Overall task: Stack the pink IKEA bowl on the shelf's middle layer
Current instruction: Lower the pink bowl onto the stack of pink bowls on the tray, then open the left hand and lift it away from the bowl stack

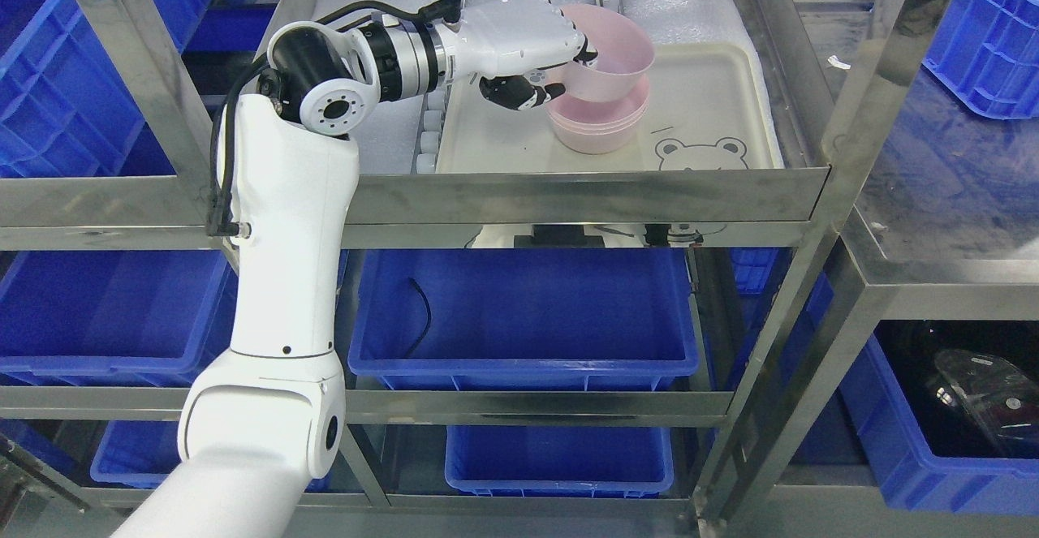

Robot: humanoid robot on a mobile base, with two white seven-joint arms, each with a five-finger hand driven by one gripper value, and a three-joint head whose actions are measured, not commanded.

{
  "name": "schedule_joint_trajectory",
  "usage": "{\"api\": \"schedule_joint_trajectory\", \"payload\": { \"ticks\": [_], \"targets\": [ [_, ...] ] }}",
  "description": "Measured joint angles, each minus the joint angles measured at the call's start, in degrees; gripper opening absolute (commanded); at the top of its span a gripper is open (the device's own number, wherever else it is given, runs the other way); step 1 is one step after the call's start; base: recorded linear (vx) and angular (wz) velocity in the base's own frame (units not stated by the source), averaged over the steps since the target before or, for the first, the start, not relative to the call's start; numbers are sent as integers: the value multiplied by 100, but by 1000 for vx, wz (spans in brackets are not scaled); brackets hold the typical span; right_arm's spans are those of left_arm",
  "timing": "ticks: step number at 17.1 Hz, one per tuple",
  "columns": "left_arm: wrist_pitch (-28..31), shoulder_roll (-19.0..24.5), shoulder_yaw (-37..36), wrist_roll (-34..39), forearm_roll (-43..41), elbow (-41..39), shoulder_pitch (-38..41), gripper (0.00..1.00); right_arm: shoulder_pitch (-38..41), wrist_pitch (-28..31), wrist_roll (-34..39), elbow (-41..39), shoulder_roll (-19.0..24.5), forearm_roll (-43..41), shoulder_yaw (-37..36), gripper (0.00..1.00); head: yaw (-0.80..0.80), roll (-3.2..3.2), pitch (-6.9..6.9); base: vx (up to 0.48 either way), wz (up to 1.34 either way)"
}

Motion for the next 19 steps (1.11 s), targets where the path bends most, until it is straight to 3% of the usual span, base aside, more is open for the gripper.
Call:
{"api": "schedule_joint_trajectory", "payload": {
  "ticks": [7, 8, 9, 10, 14, 19],
  "targets": [
    [-1, 0, -221, 317, -96, 486, -11, 9, 0, 0, 0, 0, 0, 0, 0, 100, 0, 0, 0, 0, 0],
    [-1, 0, -252, 331, -106, 551, -11, 15, 0, 0, 0, 0, 0, 0, 0, 100, 0, 0, 0, 0, 0],
    [0, 0, -272, 340, -110, 600, -11, 50, 0, 0, 0, 0, 0, 0, 0, 100, 0, 0, 0, 0, 0],
    [-1, 0, -298, 362, -113, 666, -16, 64, 0, 0, 0, 0, 0, 0, 0, 100, 0, 0, 0, 0, 0],
    [-1, 0, -316, 358, -94, 760, -38, 100, 0, 0, 1, 0, 0, 0, 0, 100, 0, 0, -1, 0, 0],
    [0, 0, -172, 567, 287, 802, -219, 100, 0, 0, 1, 0, 0, 0, 0, 100, 0, 0, -1, 0, 0]
  ]
}}
